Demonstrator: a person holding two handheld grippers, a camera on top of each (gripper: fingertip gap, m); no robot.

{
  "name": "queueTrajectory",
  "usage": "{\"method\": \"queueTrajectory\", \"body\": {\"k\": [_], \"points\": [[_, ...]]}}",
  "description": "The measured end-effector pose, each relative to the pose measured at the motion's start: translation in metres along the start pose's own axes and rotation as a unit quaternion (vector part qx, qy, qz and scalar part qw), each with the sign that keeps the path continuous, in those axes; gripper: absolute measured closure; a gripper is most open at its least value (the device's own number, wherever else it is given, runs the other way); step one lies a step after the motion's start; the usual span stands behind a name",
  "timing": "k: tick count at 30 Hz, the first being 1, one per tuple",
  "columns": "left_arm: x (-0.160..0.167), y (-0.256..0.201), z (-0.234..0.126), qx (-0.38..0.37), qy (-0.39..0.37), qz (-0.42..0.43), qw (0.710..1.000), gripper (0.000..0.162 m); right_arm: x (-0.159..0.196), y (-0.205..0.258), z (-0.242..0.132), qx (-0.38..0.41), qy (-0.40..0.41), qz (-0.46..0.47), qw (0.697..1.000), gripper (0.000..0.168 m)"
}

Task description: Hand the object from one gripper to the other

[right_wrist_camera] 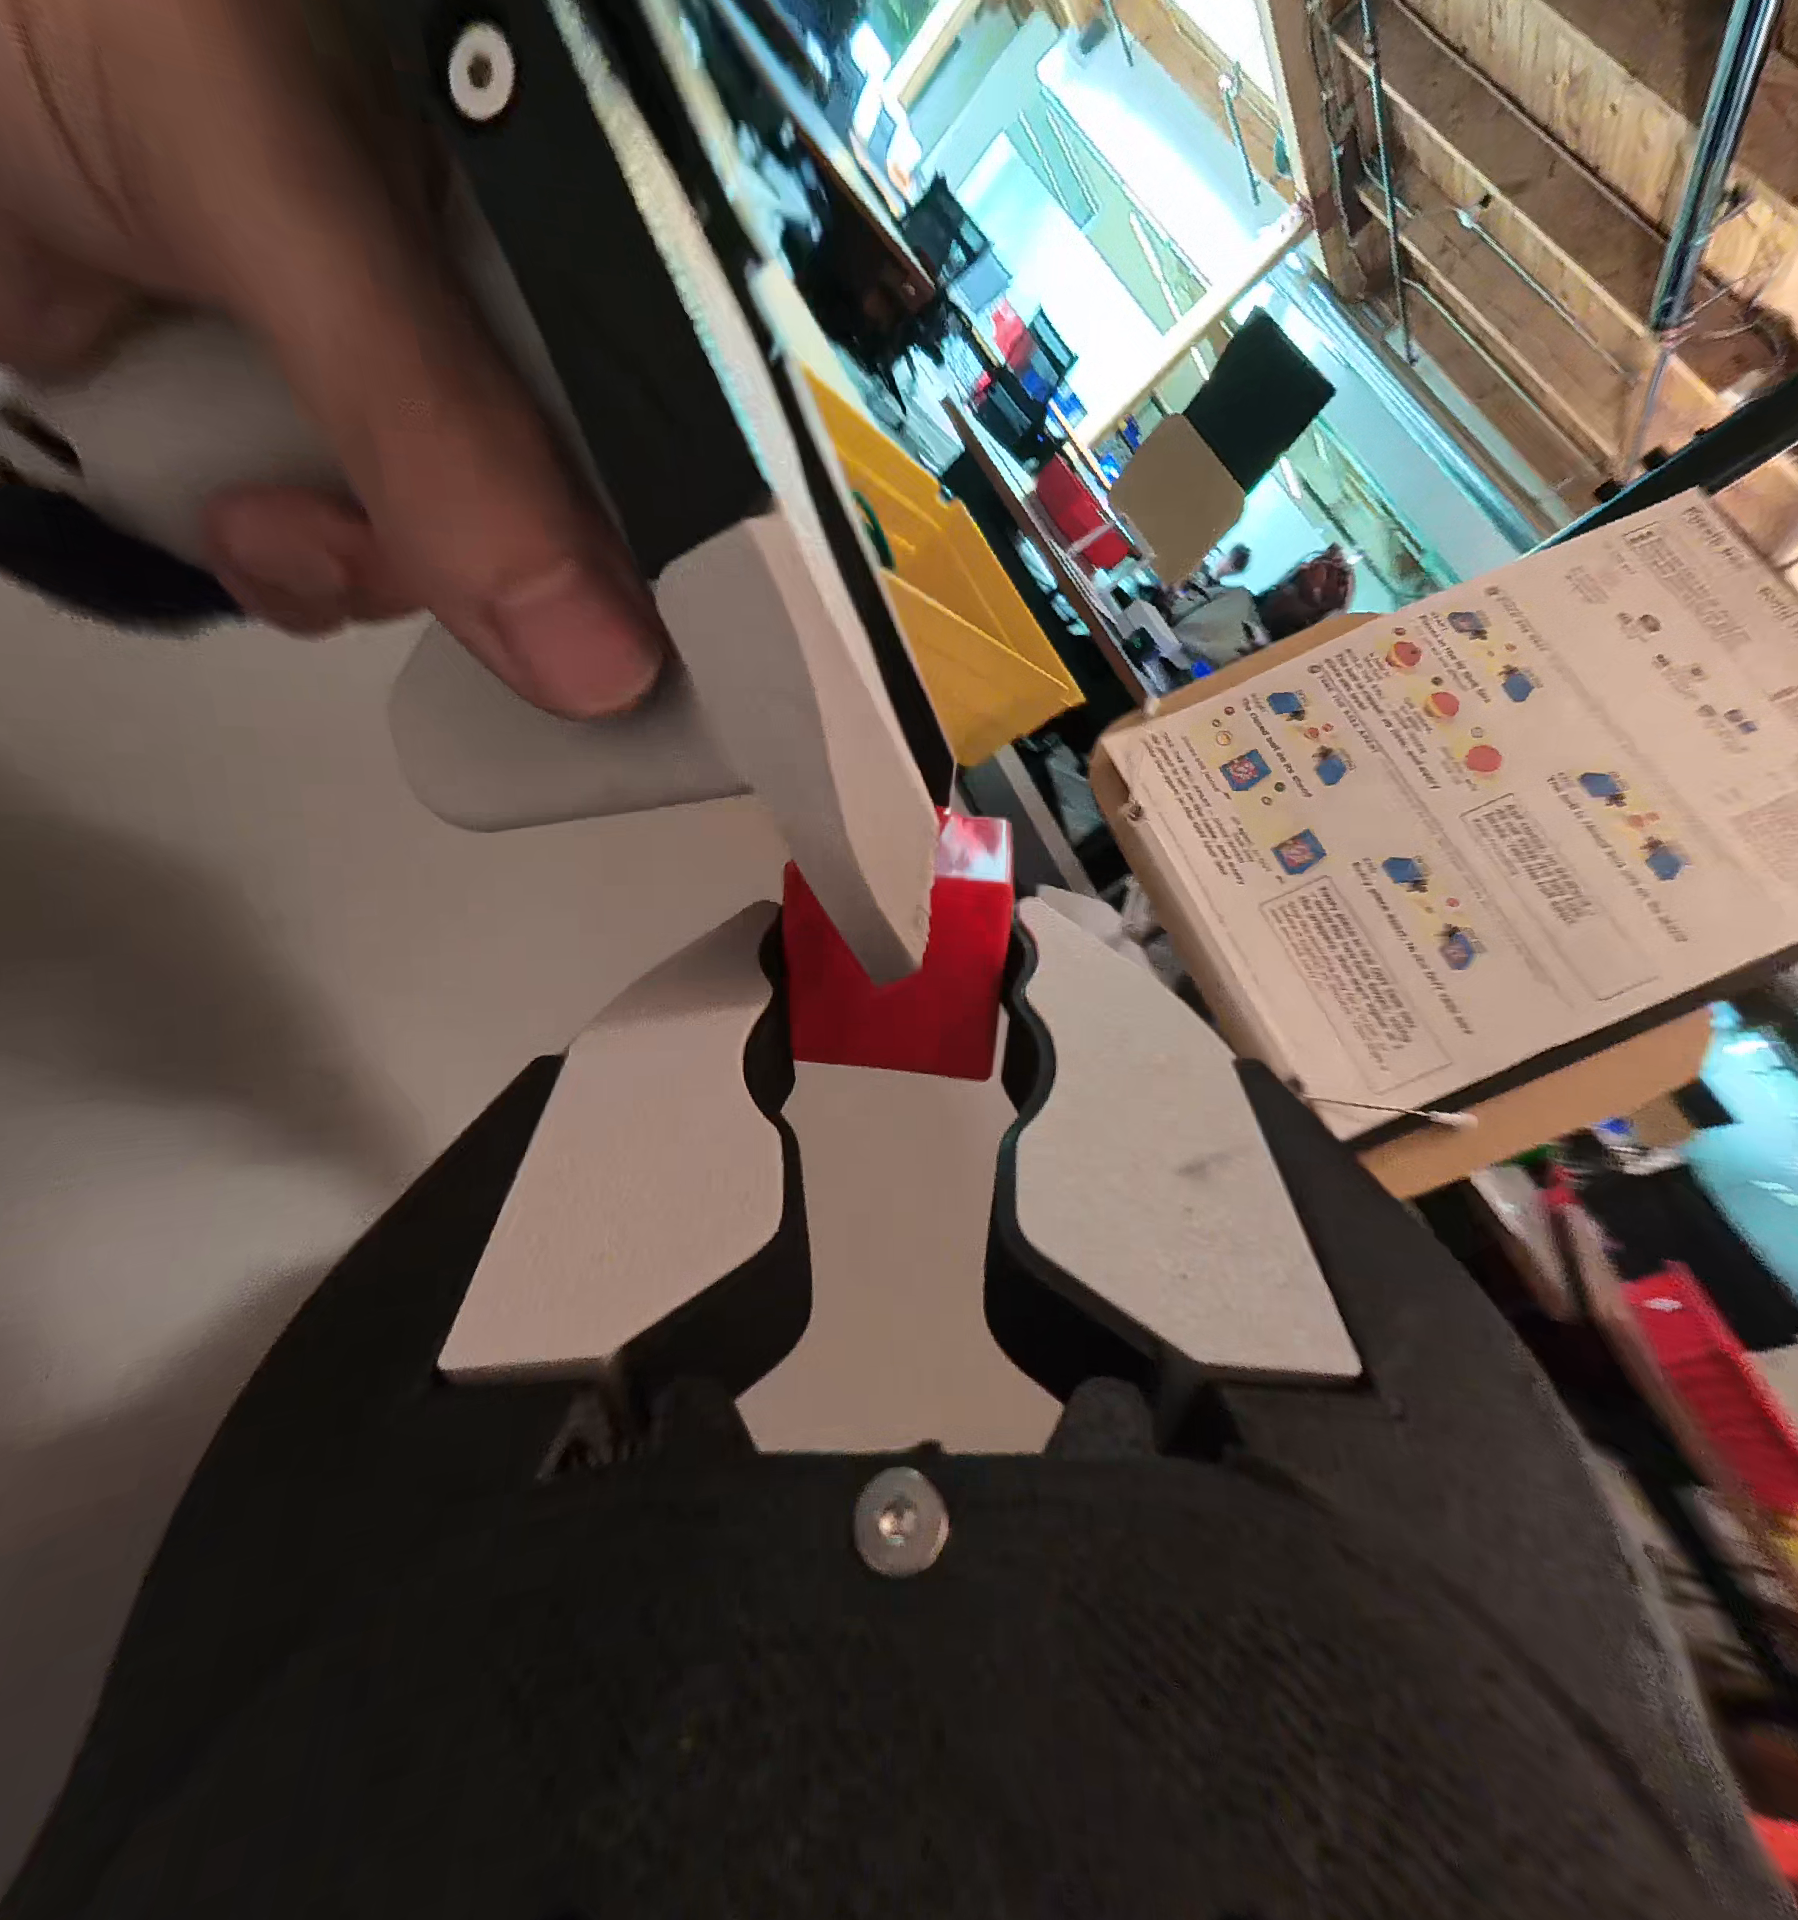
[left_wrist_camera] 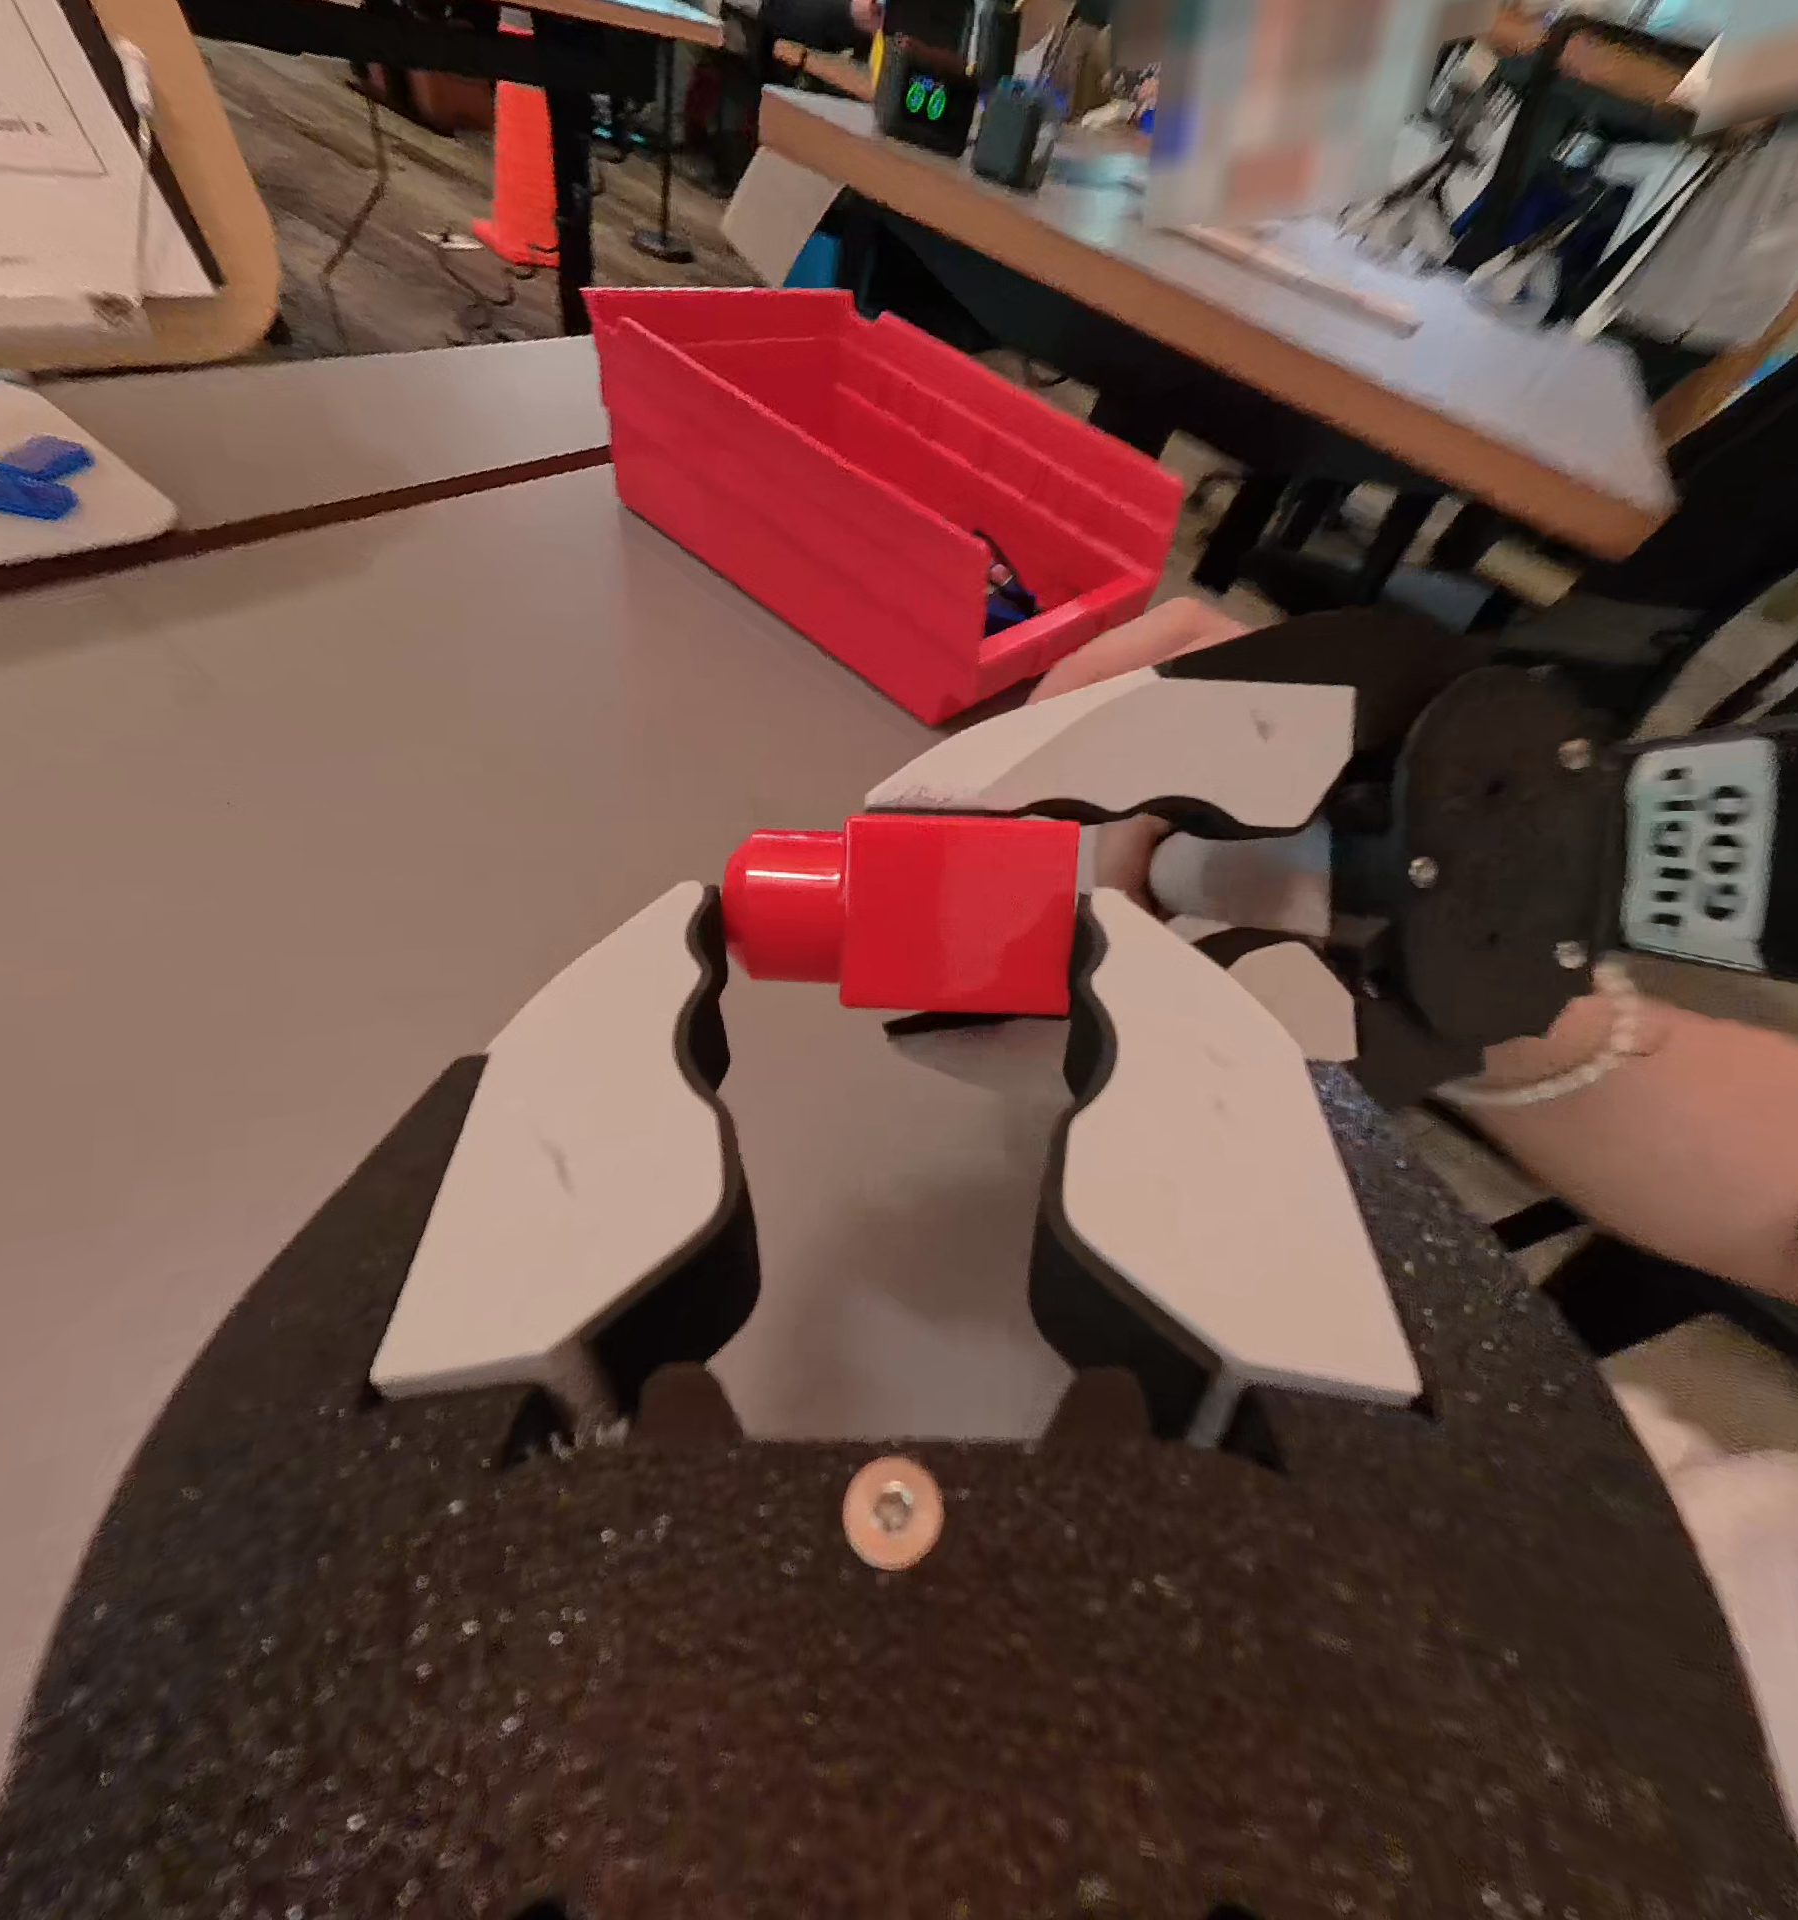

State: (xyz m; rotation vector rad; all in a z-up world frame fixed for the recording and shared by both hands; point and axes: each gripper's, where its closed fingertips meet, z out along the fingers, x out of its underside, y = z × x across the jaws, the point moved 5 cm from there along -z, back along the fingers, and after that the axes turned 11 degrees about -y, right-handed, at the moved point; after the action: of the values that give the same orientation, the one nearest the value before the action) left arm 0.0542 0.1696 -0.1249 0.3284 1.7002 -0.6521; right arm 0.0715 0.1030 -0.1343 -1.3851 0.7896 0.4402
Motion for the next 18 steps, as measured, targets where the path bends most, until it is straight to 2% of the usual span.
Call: {"method": "queueTrajectory", "body": {"k": [1,3,6,8,11,13,18], "points": [[-0.001,0.001,-0.001,0.015,-0.012,-0.032,0.999,0.099,-0.001,-0.002,-0.001,-0.005,-0.019,0.031,0.999,0.128],[-0.007,0.0,-0.003,0.072,-0.051,-0.123,0.988,0.099,-0.001,-0.009,-0.004,-0.005,-0.057,0.09,0.994,0.11],[-0.017,-0.006,-0.008,0.198,-0.108,-0.273,0.935,0.099,-0.003,-0.011,-0.009,-0.035,-0.119,0.156,0.98,0.091],[-0.021,-0.011,-0.011,0.277,-0.129,-0.344,0.888,0.099,-0.008,-0.01,-0.014,-0.064,-0.163,0.188,0.966,0.093],[-0.023,-0.02,-0.014,0.381,-0.139,-0.393,0.825,0.099,-0.018,-0.019,-0.022,-0.061,-0.228,0.246,0.94,0.099],[-0.021,-0.025,-0.013,0.41,-0.137,-0.406,0.805,0.099,-0.023,-0.024,-0.027,-0.052,-0.254,0.242,0.935,0.108],[-0.012,-0.028,-0.005,0.429,-0.127,-0.434,0.782,0.099,-0.031,-0.019,-0.032,-0.048,-0.259,0.146,0.953,0.133]]}}
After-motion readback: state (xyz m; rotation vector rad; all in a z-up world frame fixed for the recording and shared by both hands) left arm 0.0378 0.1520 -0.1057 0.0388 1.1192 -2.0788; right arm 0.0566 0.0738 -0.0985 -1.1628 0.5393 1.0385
